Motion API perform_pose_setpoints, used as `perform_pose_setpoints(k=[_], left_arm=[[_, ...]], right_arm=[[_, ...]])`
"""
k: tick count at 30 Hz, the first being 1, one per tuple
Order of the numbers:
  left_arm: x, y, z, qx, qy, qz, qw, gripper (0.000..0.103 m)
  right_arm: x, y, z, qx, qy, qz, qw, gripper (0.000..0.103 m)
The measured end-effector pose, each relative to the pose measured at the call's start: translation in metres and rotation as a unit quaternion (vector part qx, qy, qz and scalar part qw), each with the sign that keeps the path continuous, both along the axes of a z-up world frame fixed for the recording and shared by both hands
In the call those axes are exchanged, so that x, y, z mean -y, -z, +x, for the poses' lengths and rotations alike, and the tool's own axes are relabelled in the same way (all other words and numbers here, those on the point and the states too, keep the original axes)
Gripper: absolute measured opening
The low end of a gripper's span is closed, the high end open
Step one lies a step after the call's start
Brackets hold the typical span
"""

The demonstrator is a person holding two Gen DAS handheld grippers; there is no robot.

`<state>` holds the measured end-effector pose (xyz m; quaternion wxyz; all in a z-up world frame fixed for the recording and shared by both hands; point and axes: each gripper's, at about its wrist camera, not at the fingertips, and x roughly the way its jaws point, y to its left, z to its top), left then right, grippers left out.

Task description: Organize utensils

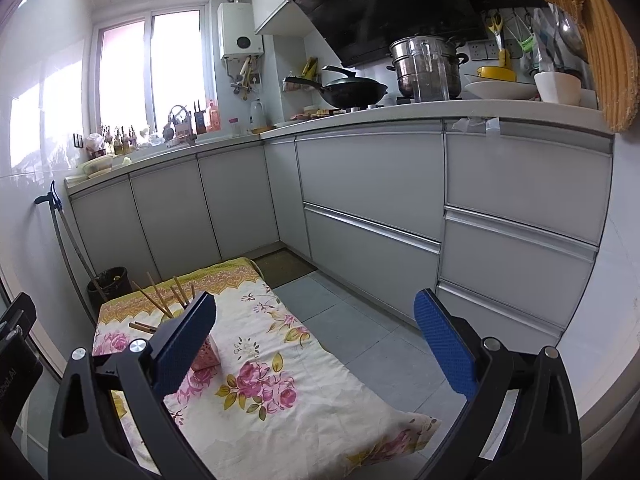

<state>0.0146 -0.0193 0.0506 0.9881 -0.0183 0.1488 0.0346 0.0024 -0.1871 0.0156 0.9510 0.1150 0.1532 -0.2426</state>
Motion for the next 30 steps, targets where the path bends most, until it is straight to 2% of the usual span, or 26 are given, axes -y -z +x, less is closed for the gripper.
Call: perform_pose_setpoints(k=[9, 15, 22, 30], left_arm=[[-0.0008, 0.0019, 0.0031, -0.001, -0.007, 0.008, 0.9999, 0.096], [0.0072, 0.0029, 0.001, 0.004, -0.048, 0.055, 0.9973, 0.096], [0.0077, 0.0027, -0.0009, 0.0, -0.017, 0.046, 0.9988, 0.096], [0.0052, 0.0021, -0.0002, -0.008, -0.003, 0.035, 0.9994, 0.096]], right_arm=[[-0.0006, 0.0006, -0.001, -0.003, -0.01, 0.009, 1.0, 0.097], [-0.0014, -0.0021, -0.0027, 0.0, -0.02, 0.014, 1.0, 0.097], [-0.0025, -0.0039, -0.0069, 0.003, -0.026, 0.016, 1.0, 0.097], [-0.0024, -0.0039, -0.0098, 0.004, -0.027, 0.02, 0.999, 0.097]])
